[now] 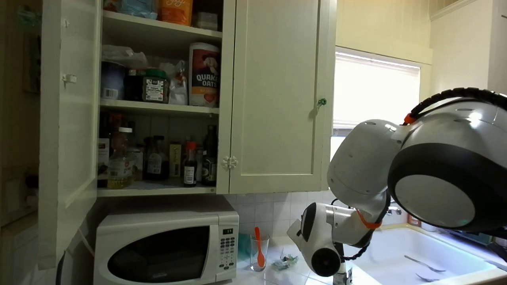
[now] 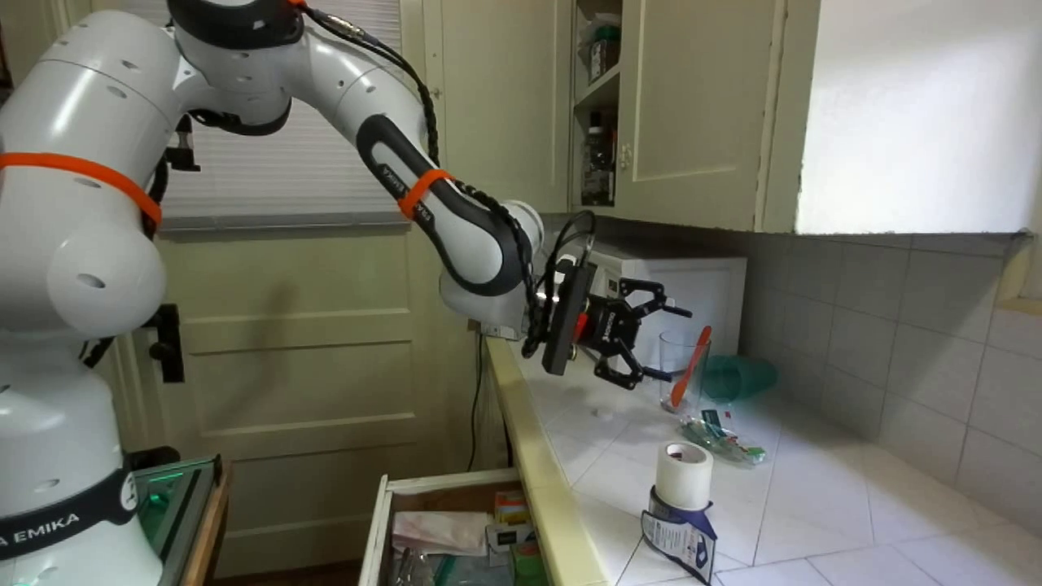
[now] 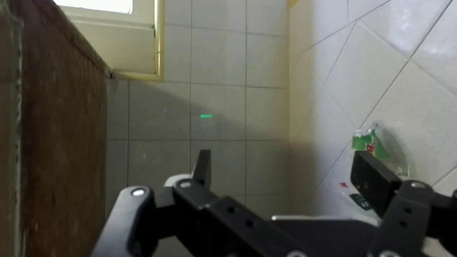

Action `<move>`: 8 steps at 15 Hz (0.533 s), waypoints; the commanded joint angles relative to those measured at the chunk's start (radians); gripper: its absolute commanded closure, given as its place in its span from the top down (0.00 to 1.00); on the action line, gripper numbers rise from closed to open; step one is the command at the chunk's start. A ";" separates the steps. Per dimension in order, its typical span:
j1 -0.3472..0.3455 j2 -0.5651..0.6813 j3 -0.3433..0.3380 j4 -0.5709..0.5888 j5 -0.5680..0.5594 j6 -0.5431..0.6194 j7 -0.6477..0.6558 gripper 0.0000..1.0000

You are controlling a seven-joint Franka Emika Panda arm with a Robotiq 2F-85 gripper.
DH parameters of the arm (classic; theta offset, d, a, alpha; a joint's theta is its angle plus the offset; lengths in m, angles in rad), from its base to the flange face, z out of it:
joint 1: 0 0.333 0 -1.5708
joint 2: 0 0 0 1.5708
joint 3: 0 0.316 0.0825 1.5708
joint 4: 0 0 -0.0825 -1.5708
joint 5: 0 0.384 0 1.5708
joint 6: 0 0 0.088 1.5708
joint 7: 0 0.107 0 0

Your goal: Move the blue cup forward

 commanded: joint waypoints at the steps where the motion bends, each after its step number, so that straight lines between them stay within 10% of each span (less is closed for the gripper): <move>1: -0.007 0.003 0.062 -0.034 -0.276 -0.123 0.190 1.00; 3: -0.031 0.019 0.107 -0.088 -0.429 -0.259 0.269 1.00; 8: 0.116 -0.095 0.046 -0.184 -0.286 -0.341 0.451 1.00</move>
